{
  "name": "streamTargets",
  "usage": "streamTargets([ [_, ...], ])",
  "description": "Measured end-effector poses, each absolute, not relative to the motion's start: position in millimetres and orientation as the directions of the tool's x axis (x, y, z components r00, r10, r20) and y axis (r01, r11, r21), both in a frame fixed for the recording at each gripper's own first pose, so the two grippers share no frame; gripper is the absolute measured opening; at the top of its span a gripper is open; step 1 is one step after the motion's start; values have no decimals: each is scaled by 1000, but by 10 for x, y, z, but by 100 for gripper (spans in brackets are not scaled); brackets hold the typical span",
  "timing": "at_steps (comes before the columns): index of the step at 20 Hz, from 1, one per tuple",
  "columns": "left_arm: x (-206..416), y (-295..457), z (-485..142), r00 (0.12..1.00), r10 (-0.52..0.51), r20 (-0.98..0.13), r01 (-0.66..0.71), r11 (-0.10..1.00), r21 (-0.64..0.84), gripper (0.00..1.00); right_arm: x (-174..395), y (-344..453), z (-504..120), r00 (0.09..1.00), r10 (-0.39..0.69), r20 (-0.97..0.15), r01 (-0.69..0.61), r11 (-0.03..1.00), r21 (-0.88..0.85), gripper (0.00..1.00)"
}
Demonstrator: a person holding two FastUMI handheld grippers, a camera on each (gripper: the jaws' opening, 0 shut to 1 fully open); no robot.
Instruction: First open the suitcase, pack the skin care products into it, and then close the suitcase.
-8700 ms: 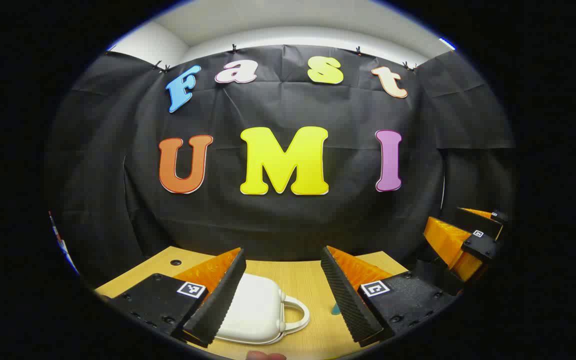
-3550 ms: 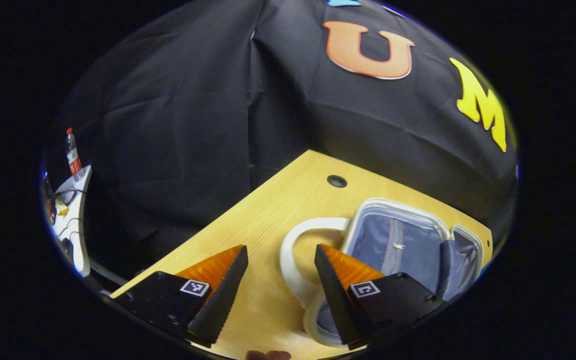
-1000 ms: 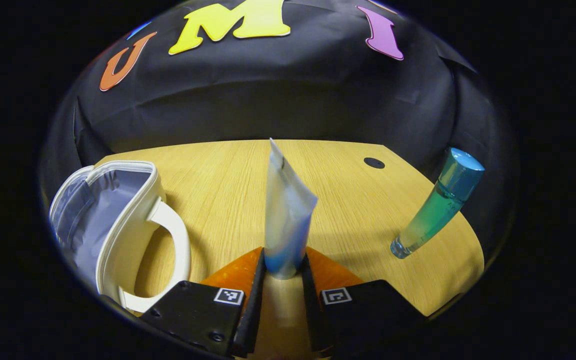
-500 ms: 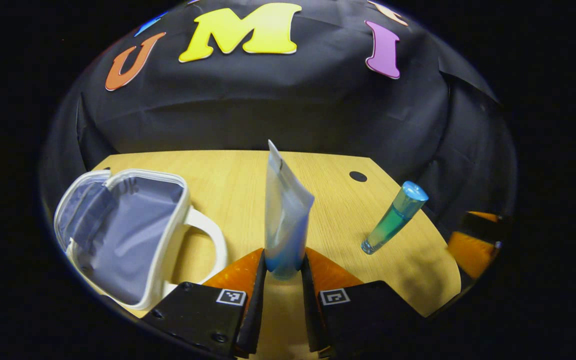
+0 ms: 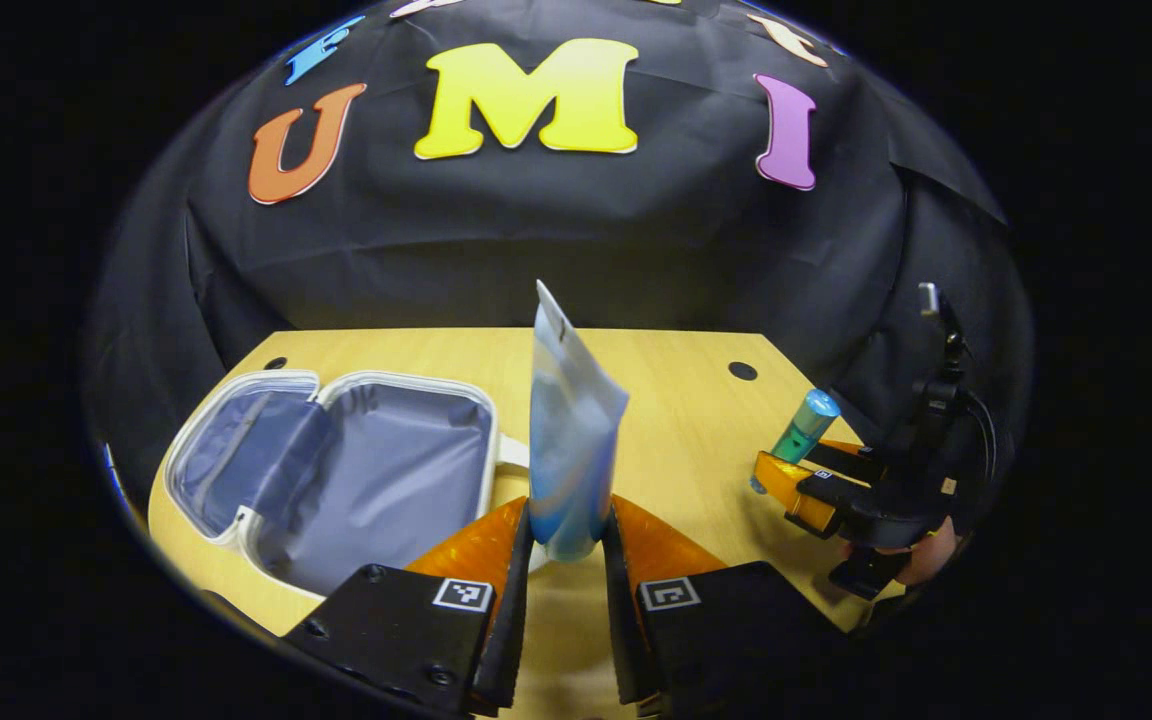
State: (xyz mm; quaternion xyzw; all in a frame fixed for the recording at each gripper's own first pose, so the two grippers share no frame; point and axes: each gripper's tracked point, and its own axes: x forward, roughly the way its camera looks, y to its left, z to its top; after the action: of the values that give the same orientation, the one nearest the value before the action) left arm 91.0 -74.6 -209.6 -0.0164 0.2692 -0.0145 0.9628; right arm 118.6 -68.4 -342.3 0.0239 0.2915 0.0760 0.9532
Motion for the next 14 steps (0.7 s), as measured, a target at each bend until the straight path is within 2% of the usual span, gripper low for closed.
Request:
streamTargets([
  [5,734,-131,-2099,841,34,-540,-60,998,-29,40,1264,-732,-3510,820,104,-563,-86,995,57,60],
  [7,692,78,-2168,832,55,-552,-83,996,-25,40,1284,-740,-3517,820,91,-565,-76,996,49,41],
  [11,695,396,-2203,826,55,-561,-86,996,-29,39,1206,-751,-3475,801,56,-597,-59,998,14,36],
  [14,733,638,-2399,795,32,-606,-40,999,0,39,1027,-692,-3168,798,69,-598,-68,997,24,35],
])
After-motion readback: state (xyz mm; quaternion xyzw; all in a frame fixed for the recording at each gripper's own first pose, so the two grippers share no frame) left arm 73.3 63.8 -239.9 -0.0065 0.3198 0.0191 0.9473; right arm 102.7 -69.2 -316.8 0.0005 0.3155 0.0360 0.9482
